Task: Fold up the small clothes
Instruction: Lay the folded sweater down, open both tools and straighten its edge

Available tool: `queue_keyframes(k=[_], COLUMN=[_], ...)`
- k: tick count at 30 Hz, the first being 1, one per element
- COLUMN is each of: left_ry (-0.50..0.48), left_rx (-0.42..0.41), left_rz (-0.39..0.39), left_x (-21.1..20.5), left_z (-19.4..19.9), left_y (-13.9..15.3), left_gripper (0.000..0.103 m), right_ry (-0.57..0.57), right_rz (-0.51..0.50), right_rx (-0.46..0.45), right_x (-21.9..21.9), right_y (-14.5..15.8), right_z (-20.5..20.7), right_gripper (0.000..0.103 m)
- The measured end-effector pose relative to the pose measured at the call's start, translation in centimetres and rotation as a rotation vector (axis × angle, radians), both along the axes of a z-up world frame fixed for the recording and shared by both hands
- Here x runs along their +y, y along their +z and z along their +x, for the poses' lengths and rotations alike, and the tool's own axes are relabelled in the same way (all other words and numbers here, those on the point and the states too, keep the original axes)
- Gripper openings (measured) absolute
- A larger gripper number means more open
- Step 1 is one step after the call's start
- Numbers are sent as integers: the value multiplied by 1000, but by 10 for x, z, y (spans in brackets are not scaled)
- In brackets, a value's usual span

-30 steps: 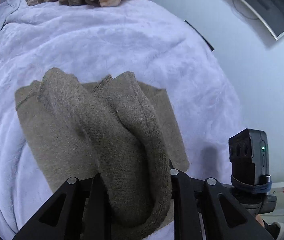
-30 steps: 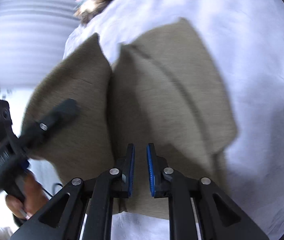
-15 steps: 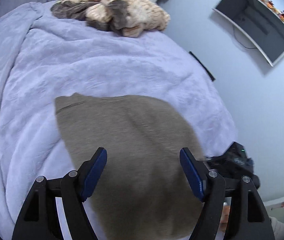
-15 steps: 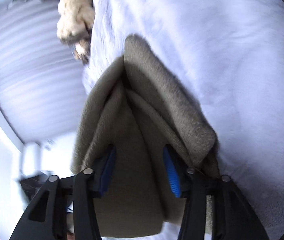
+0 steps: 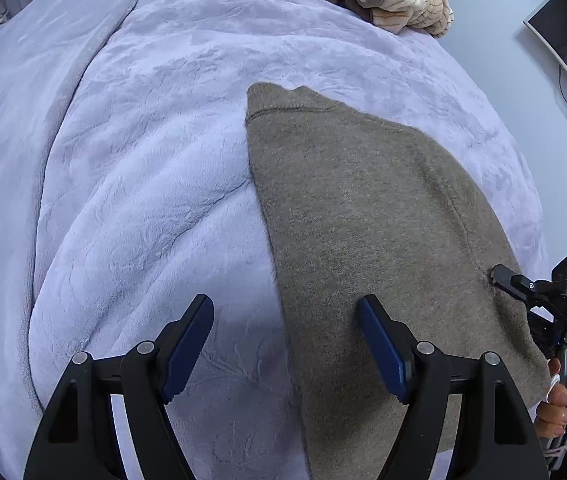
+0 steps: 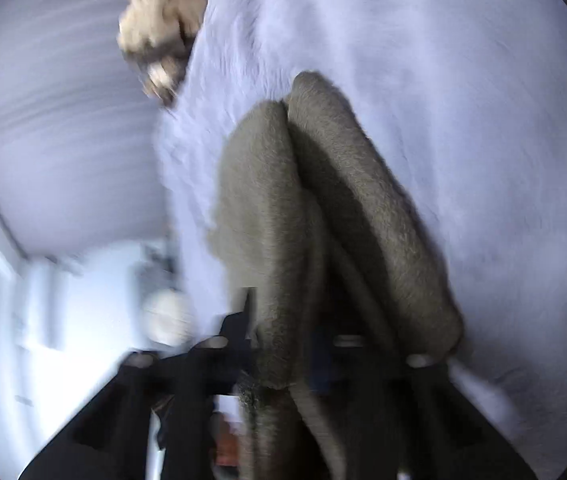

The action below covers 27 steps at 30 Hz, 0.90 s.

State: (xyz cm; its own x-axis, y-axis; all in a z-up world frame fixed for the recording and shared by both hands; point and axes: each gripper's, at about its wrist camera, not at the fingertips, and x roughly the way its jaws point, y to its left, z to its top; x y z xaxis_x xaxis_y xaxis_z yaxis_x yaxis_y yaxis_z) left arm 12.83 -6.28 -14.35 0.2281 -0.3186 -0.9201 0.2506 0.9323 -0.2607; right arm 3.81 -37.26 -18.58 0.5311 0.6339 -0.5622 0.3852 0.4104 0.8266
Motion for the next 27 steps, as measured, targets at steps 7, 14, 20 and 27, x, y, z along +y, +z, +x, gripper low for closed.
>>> queue_keyframes(k=[7, 14, 20, 27], left_ry=[-115, -106, -116, -218], left_rx=[-25, -18, -17, 67], left_rz=[38, 68, 64, -33], left_x=[-23, -18, -2, -19], left_z=[-2, -9, -17, -52], left_y=[-1, -9, 9, 12], left_gripper=[76, 87, 73, 36], right_ry=[20, 8, 18, 199], right_rz=[-208, -308, -394, -374], right_rx=[-89, 70, 75, 76], right_x=[7, -8, -16, 15], right_y=[34, -1, 39, 43], right_z=[-7, -13, -33, -61], right_gripper=[19, 23, 39, 7])
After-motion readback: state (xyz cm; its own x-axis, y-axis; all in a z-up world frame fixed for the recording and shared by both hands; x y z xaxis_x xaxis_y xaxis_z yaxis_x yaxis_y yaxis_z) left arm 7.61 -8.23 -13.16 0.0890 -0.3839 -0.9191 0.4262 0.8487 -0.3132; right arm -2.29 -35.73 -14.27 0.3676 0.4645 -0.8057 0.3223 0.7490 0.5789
